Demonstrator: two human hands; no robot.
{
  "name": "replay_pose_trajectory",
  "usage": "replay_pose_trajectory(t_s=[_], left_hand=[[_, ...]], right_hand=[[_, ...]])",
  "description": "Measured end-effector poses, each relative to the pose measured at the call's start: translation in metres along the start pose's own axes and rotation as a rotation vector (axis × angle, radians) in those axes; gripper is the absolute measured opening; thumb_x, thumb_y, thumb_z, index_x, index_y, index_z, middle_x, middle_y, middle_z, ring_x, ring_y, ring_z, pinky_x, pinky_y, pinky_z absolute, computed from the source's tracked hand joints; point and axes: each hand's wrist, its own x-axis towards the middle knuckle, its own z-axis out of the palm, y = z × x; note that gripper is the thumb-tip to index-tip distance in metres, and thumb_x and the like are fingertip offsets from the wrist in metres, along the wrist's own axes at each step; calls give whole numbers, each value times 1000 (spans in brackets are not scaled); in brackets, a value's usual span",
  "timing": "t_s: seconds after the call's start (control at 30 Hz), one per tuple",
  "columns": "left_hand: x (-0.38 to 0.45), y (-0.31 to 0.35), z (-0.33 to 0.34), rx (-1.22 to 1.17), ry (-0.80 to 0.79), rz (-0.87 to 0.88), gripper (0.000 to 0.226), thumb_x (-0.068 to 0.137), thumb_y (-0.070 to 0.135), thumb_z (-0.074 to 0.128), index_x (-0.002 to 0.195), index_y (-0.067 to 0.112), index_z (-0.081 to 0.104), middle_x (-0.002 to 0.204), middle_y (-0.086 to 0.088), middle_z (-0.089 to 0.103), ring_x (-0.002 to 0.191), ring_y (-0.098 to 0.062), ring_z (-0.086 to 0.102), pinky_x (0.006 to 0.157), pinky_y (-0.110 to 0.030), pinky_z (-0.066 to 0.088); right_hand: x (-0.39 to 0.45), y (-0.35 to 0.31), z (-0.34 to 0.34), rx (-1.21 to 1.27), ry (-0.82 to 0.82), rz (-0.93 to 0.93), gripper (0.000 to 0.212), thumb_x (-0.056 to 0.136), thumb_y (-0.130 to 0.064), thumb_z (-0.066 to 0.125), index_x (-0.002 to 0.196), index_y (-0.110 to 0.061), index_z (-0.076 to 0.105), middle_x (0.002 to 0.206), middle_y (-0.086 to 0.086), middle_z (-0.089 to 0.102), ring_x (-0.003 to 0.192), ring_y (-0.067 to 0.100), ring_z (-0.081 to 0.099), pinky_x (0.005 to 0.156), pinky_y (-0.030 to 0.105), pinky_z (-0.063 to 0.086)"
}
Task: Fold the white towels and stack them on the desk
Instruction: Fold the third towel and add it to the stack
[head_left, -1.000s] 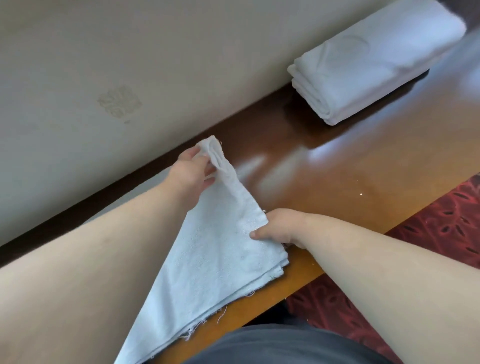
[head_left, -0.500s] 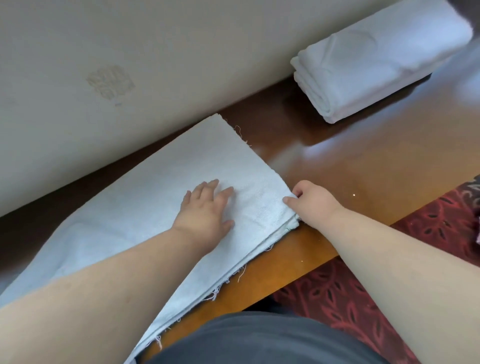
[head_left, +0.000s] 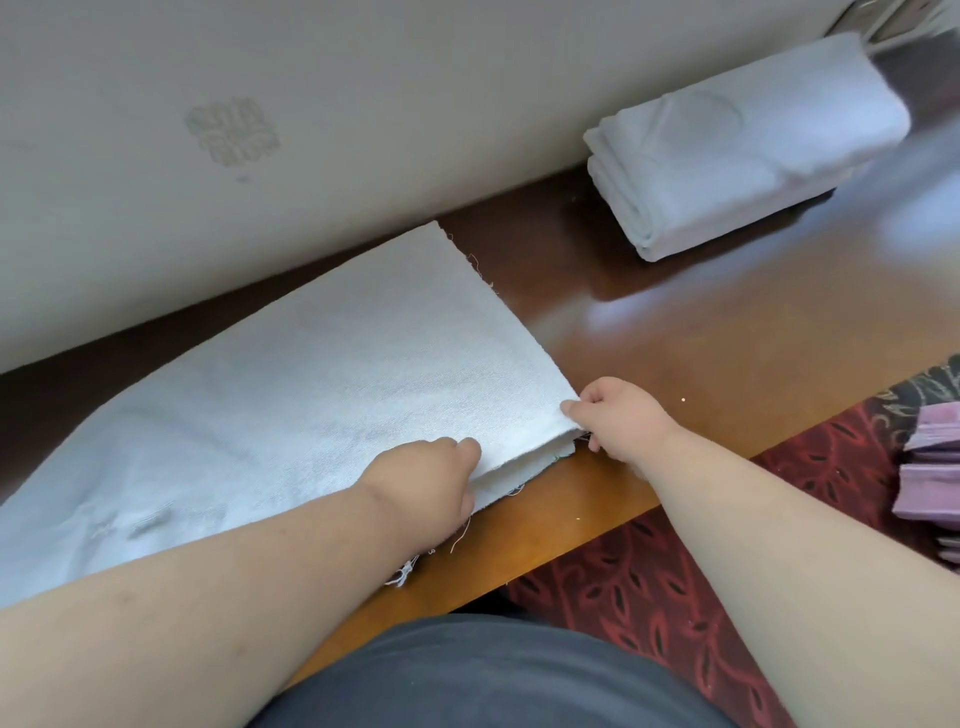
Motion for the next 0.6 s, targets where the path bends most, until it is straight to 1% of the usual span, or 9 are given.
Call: replay_pose_trajectory(t_s=[0.07, 0.1, 0.17, 0.27, 0.33, 0.4, 0.47, 0.53, 0.6], left_hand=[[-7, -1, 5, -51, -23, -7, 9, 91, 27, 43, 97, 23, 38, 88, 4, 46, 73, -23, 50, 55, -32, 35], [-10, -1, 8, -68, -49, -5, 13, 91, 27, 44, 103, 24, 41, 95, 4, 50, 78, -23, 53, 59, -33, 39], [-14, -3, 16, -46, -109, 2, 31, 90, 27, 49, 120, 27, 42, 110, 3, 51, 93, -23, 55, 67, -35, 45], [-18, -5, 30, 38, -121, -17, 50, 87, 14, 57, 130, 27, 35, 115, 0, 46, 102, -23, 51, 68, -35, 42], [-22, -10, 37, 36, -80, -18, 61, 83, 6, 61, 133, 26, 32, 115, -2, 44, 102, -24, 48, 67, -34, 41], [-29, -17, 41, 76, 16, -2, 66, 78, 5, 63, 132, 25, 30, 115, -3, 42, 100, -25, 45, 69, -34, 37], [-40, -27, 46, 123, 106, -51, 65, 78, 13, 64, 131, 26, 28, 115, -4, 40, 99, -25, 42, 72, -33, 31], [-55, -37, 57, 84, 113, -126, 63, 82, 19, 62, 132, 27, 26, 116, -4, 40, 99, -25, 43, 73, -34, 31], [-70, -48, 69, 16, 92, -140, 56, 85, 22, 57, 134, 26, 29, 120, -5, 42, 103, -26, 44, 77, -35, 34]], right_hand=[[-1, 5, 2, -97, -46, 15, 27, 91, -49, 60, 82, -24, 57, 51, -5, 65, 51, 7, 59, 53, 28, 40], [-1, 6, 4, -143, -39, 5, 27, 92, -49, 59, 83, -24, 57, 51, -7, 67, 52, 7, 61, 52, 28, 41], [-1, 4, 6, -228, 2, -31, 25, 92, -47, 59, 84, -23, 56, 59, -4, 69, 57, 9, 64, 54, 30, 46], [-2, -3, 7, -428, 39, -80, 25, 94, -45, 59, 85, -23, 48, 77, -2, 63, 70, 15, 59, 56, 32, 41], [-6, -9, 6, -511, 102, -109, 27, 92, -42, 62, 90, -20, 45, 86, 0, 59, 73, 18, 57, 57, 33, 41], [-13, -19, 8, -568, 238, -208, 30, 88, -35, 68, 101, -18, 46, 104, 3, 53, 86, 22, 53, 67, 36, 46], [-20, -34, 19, -610, 287, -380, 31, 88, -26, 68, 112, -18, 50, 113, 3, 50, 98, 24, 52, 79, 38, 50], [-33, -57, 44, -605, 199, -526, 28, 89, -26, 64, 115, -22, 52, 110, -2, 53, 101, 22, 54, 83, 38, 51], [-47, -79, 79, -578, 63, -652, 27, 91, -30, 60, 116, -25, 53, 103, -9, 51, 100, 19, 55, 81, 33, 46]])
